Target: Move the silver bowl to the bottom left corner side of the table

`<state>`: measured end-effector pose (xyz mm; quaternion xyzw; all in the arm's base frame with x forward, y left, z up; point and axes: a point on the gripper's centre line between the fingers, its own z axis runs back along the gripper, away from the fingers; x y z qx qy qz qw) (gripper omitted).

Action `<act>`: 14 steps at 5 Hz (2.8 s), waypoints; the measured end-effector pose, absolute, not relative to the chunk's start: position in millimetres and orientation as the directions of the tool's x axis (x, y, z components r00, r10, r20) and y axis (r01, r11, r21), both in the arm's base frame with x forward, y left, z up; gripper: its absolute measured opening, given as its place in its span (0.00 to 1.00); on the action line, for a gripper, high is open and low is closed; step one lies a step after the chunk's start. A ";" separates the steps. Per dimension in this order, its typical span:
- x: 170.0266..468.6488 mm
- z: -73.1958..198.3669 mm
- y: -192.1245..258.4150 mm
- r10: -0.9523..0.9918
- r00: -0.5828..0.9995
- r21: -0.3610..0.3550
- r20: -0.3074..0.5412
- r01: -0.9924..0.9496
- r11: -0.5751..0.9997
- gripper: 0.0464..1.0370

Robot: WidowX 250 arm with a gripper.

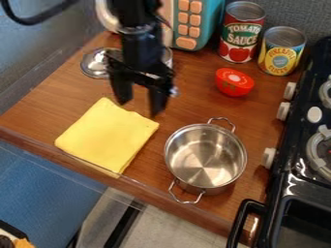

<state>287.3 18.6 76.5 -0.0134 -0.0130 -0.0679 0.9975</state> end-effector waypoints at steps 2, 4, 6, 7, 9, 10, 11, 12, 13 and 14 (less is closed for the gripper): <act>280.8 55.6 -10.5 -0.177 0.984 -0.021 0.013 0.177 0.984 0.96; 270.1 24.0 -28.7 -0.204 0.978 -0.015 -0.040 0.204 0.979 0.91; 263.4 19.3 -32.5 -0.208 0.978 0.006 -0.024 0.208 0.978 0.35; 263.8 20.2 -34.0 -0.209 0.978 -0.003 -0.024 0.209 0.978 0.16; 265.6 32.5 -29.6 -0.215 0.975 -0.042 -0.055 0.213 0.976 0.04; 279.6 64.5 -15.9 -0.182 0.983 -0.085 -0.001 0.181 0.980 0.03; 290.9 91.5 15.2 -0.136 0.990 -0.101 0.036 0.139 0.985 0.03; 299.3 113.9 64.9 -0.035 0.997 -0.059 0.068 0.039 0.997 0.03; 297.7 96.4 113.9 0.067 0.997 -0.025 0.041 -0.066 0.998 0.03; 302.5 79.9 162.1 0.135 0.991 0.029 0.014 -0.135 0.990 0.03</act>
